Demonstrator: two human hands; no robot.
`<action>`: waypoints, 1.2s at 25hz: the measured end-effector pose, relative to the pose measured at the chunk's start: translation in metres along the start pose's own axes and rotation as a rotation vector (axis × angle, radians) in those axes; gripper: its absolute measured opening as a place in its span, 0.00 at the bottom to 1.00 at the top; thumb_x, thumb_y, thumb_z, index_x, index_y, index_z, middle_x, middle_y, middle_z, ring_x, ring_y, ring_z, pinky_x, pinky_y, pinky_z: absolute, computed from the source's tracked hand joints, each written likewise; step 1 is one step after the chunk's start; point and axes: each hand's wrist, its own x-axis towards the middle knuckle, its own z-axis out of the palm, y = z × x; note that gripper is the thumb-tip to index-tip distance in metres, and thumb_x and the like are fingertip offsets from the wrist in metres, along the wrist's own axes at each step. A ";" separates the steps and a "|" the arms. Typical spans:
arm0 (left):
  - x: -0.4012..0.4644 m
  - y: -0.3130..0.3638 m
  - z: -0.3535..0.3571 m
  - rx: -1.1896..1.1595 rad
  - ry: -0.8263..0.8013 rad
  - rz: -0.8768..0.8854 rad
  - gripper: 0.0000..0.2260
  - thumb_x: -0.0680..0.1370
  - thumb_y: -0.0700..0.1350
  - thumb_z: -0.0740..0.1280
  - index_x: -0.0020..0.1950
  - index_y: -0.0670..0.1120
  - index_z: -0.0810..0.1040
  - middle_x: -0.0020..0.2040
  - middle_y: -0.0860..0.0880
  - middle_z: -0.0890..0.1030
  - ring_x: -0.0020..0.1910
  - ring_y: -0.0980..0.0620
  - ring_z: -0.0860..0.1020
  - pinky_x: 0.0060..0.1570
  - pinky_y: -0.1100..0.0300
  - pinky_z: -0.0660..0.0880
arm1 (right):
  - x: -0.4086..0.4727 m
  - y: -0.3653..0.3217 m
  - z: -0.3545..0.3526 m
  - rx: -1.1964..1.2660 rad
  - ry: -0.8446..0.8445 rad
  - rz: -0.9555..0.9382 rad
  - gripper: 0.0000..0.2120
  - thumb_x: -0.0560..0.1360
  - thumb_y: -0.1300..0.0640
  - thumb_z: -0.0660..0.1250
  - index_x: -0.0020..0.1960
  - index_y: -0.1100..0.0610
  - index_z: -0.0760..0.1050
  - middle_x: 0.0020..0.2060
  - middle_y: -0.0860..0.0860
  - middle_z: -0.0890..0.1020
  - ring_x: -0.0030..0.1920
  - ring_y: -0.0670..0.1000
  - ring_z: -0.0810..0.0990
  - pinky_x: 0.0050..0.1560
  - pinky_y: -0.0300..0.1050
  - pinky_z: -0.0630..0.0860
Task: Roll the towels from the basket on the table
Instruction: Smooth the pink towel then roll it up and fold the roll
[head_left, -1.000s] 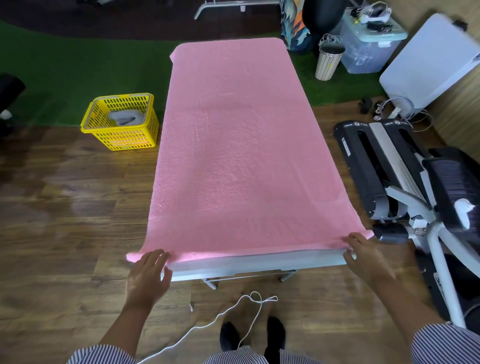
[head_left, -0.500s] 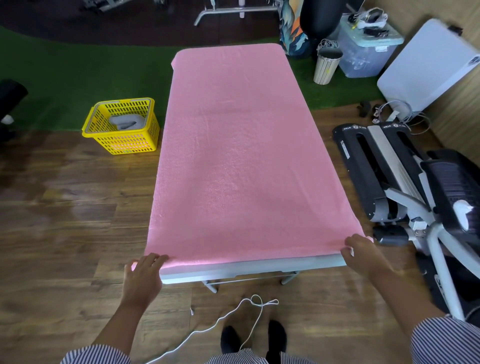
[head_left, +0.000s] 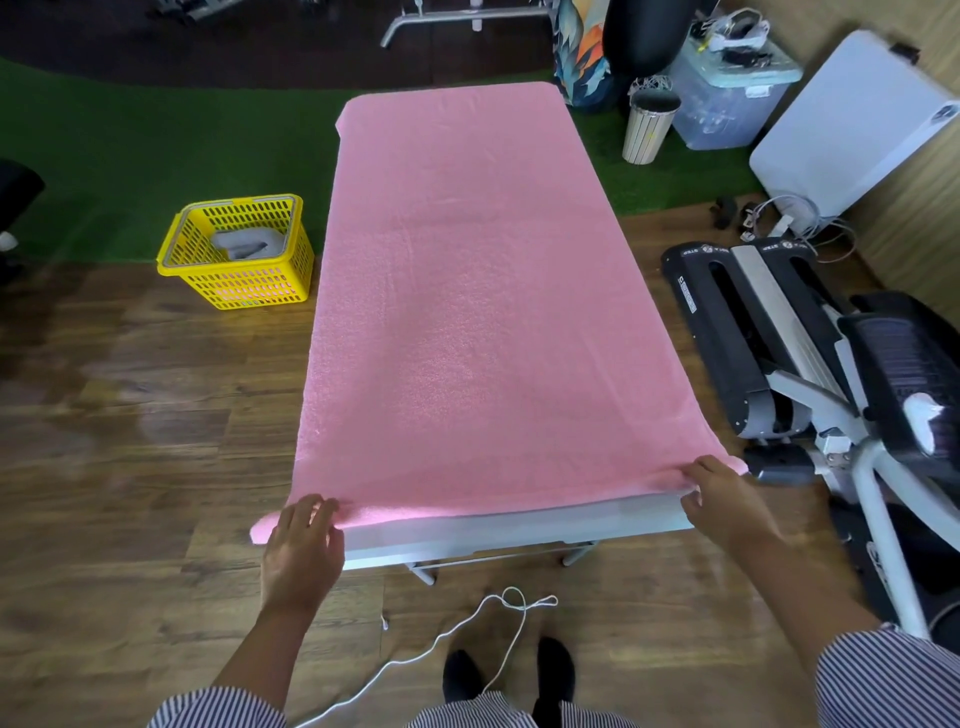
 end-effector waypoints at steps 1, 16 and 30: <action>-0.001 0.000 0.000 -0.001 -0.001 0.010 0.14 0.70 0.41 0.58 0.48 0.42 0.81 0.47 0.42 0.80 0.44 0.40 0.78 0.36 0.48 0.78 | 0.003 0.002 0.001 0.037 -0.026 0.011 0.12 0.58 0.72 0.70 0.41 0.62 0.79 0.41 0.55 0.79 0.39 0.58 0.79 0.32 0.46 0.76; -0.003 -0.017 -0.002 0.110 -0.132 0.028 0.28 0.55 0.23 0.69 0.52 0.44 0.79 0.44 0.44 0.79 0.39 0.40 0.80 0.36 0.43 0.75 | 0.006 0.008 0.003 -0.012 0.139 -0.058 0.10 0.58 0.71 0.71 0.31 0.63 0.72 0.27 0.57 0.73 0.26 0.58 0.72 0.25 0.48 0.69; 0.013 0.001 0.012 -0.028 -0.010 0.087 0.13 0.70 0.34 0.60 0.49 0.39 0.82 0.45 0.43 0.83 0.44 0.41 0.81 0.47 0.47 0.77 | 0.013 -0.003 0.003 -0.011 0.156 -0.071 0.16 0.50 0.75 0.74 0.34 0.63 0.76 0.30 0.56 0.78 0.33 0.60 0.78 0.28 0.51 0.77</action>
